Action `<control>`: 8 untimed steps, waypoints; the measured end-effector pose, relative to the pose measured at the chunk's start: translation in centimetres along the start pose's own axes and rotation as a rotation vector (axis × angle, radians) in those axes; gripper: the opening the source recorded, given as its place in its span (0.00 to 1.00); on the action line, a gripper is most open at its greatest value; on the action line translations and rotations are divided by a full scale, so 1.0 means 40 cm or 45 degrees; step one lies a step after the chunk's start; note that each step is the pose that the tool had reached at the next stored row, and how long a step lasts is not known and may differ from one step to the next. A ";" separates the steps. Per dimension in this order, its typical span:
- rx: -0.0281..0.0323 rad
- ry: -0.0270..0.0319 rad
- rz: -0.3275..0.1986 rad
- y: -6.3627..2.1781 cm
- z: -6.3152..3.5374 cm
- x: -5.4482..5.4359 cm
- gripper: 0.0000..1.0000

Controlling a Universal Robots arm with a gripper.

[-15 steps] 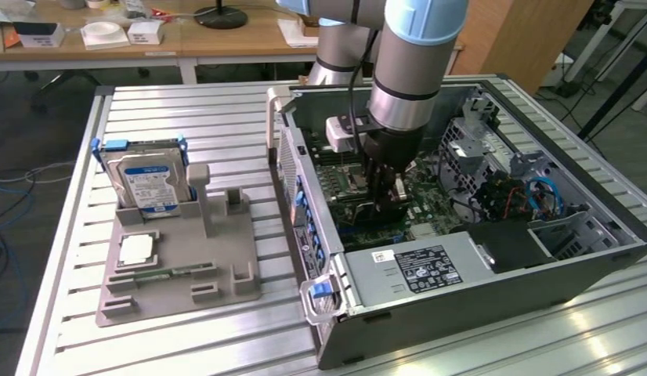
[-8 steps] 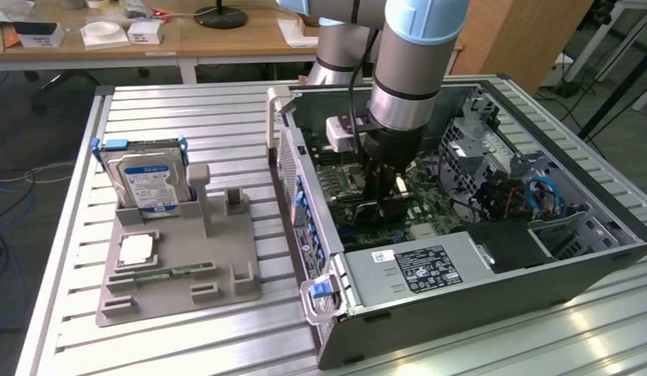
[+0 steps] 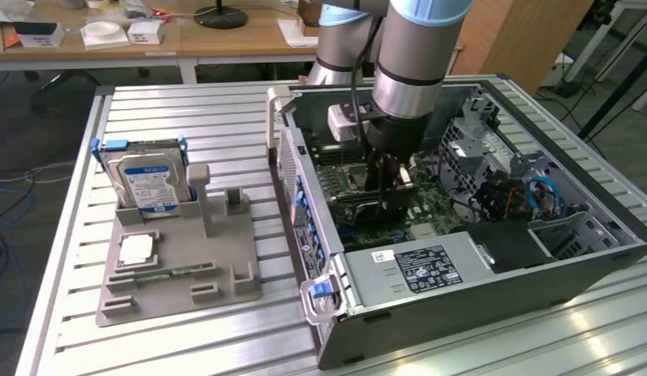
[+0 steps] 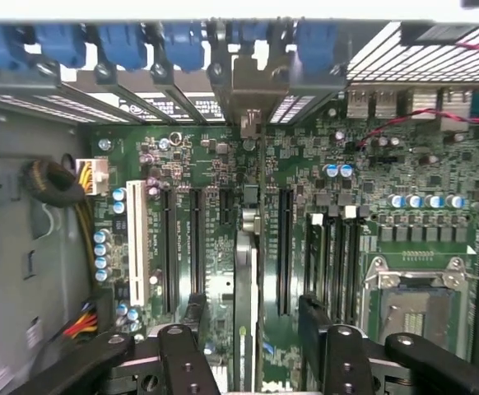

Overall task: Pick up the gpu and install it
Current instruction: 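Insert the gpu into the slot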

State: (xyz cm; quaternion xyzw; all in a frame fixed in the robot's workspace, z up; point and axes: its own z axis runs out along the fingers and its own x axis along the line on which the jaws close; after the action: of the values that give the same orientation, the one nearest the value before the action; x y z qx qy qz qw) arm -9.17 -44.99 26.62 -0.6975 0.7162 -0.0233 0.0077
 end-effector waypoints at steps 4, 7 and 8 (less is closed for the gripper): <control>0.0001 -0.0003 0.000 -0.001 -0.024 -0.001 0.56; 0.0000 -0.0006 0.000 -0.001 -0.024 -0.001 0.56; 0.0001 -0.0005 0.000 -0.001 -0.024 -0.001 0.56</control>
State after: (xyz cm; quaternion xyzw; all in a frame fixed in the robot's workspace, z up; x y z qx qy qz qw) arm -9.17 -44.95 27.57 -0.6975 0.7162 -0.0232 0.0079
